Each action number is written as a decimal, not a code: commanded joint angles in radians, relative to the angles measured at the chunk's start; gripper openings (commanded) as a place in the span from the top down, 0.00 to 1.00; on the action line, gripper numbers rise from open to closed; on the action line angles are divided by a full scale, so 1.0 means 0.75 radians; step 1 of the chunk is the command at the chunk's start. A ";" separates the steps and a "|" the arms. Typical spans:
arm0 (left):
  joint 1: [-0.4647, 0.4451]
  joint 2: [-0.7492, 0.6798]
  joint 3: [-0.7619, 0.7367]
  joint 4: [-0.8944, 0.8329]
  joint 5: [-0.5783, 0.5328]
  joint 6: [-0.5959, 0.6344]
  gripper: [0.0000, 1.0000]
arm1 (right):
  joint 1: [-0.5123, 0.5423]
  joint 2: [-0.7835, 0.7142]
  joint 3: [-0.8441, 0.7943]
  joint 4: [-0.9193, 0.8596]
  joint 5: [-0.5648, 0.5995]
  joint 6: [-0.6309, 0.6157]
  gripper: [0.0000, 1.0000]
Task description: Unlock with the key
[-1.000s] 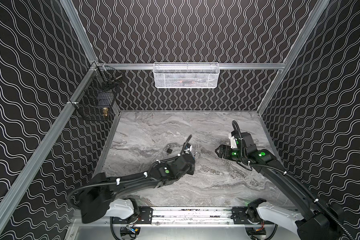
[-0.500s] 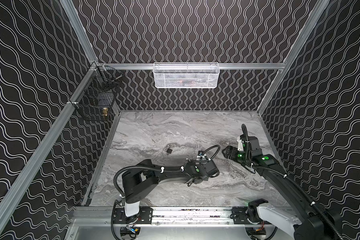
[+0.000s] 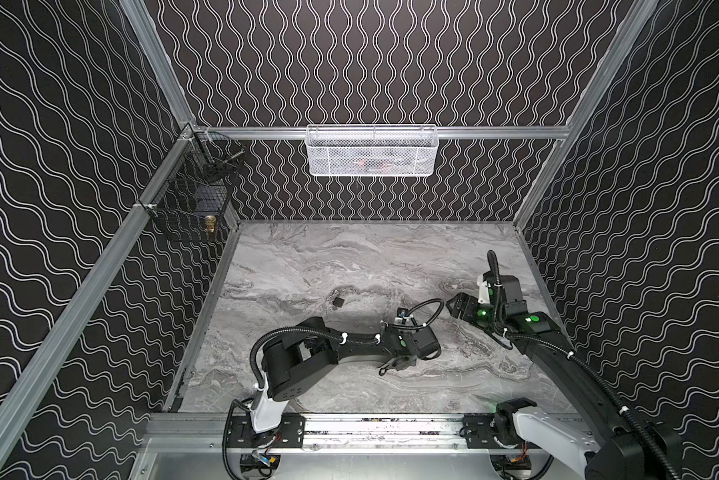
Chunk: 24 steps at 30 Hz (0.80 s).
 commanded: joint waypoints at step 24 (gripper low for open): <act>0.215 -0.830 -0.301 -0.069 -0.159 0.116 0.01 | -0.272 -0.008 -0.038 0.382 0.359 0.025 0.05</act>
